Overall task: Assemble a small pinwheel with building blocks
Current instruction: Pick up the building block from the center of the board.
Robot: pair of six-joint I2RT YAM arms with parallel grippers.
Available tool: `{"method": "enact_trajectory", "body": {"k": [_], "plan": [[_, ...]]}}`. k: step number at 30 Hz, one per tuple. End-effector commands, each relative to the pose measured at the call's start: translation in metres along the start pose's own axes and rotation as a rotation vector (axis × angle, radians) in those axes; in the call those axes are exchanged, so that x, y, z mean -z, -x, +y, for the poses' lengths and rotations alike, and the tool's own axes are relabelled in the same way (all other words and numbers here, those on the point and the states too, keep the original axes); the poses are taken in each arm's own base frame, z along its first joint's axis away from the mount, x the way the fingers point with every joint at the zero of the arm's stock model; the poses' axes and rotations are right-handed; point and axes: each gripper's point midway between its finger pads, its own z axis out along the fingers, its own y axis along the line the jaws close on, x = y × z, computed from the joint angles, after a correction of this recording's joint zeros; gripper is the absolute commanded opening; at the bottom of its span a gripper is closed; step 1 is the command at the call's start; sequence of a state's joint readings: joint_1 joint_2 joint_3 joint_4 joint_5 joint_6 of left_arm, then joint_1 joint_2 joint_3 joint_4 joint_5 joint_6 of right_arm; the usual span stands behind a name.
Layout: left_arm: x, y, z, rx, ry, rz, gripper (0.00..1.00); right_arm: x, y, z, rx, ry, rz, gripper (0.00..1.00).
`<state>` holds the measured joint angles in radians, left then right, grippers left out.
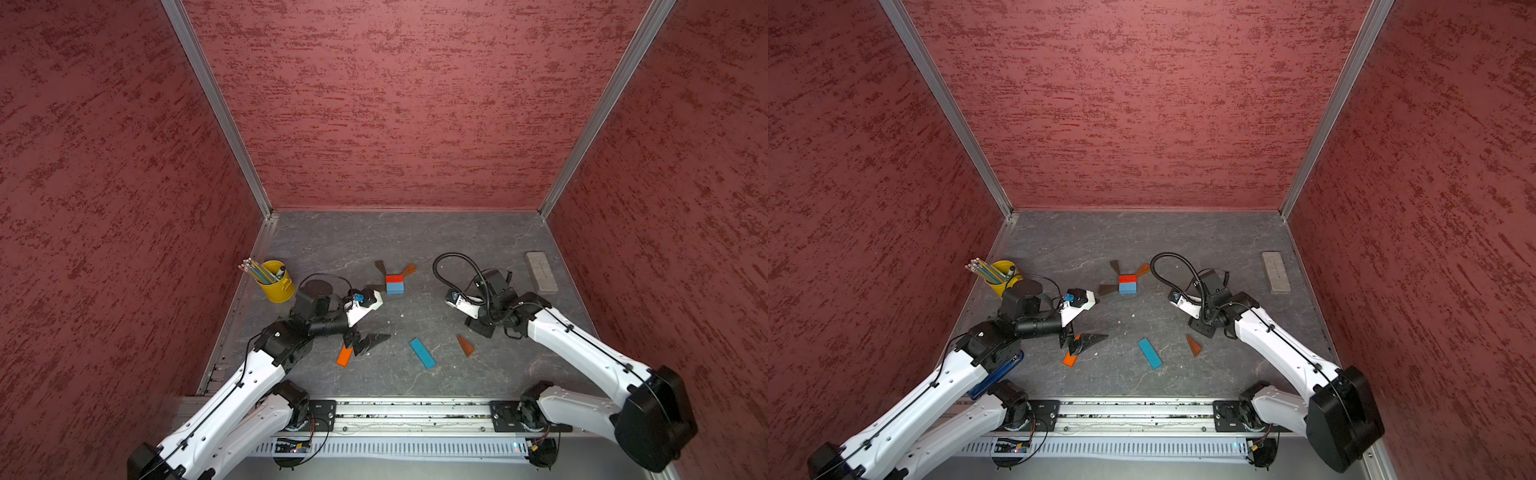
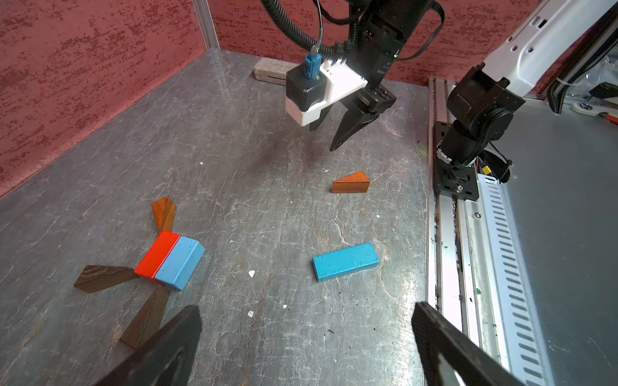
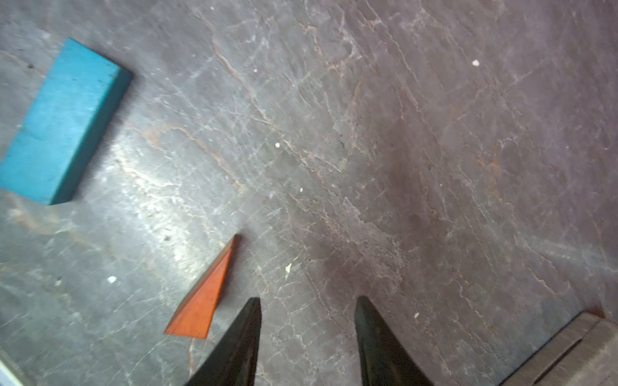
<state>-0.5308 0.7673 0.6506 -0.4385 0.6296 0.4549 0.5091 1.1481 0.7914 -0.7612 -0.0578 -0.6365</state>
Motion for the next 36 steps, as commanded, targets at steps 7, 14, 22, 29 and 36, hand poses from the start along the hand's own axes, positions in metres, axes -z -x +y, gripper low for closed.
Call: {"method": "enact_trajectory", "body": {"k": [7, 14, 22, 29, 36], "plan": [[0.001, -0.004, -0.004, -0.043, 0.003, 0.012, 1.00, -0.005, -0.030, 0.039, 0.005, 0.152, 0.078, 0.57], [0.000, -0.008, 0.000, -0.042, 0.025, 0.033, 1.00, -0.006, -0.031, 0.056, 0.092, 0.208, 0.054, 0.59], [0.000, -0.009, 0.001, -0.044, 0.029, 0.038, 1.00, -0.015, -0.039, 0.072, 0.146, 0.270, 0.094, 0.61], [-0.001, -0.010, 0.002, -0.041, 0.028, 0.044, 1.00, -0.023, -0.044, 0.067, 0.130, 0.226, 0.124, 0.65], [-0.002, -0.011, 0.001, -0.039, 0.022, 0.046, 1.00, -0.026, -0.043, 0.061, 0.121, 0.189, 0.119, 0.66]]}}
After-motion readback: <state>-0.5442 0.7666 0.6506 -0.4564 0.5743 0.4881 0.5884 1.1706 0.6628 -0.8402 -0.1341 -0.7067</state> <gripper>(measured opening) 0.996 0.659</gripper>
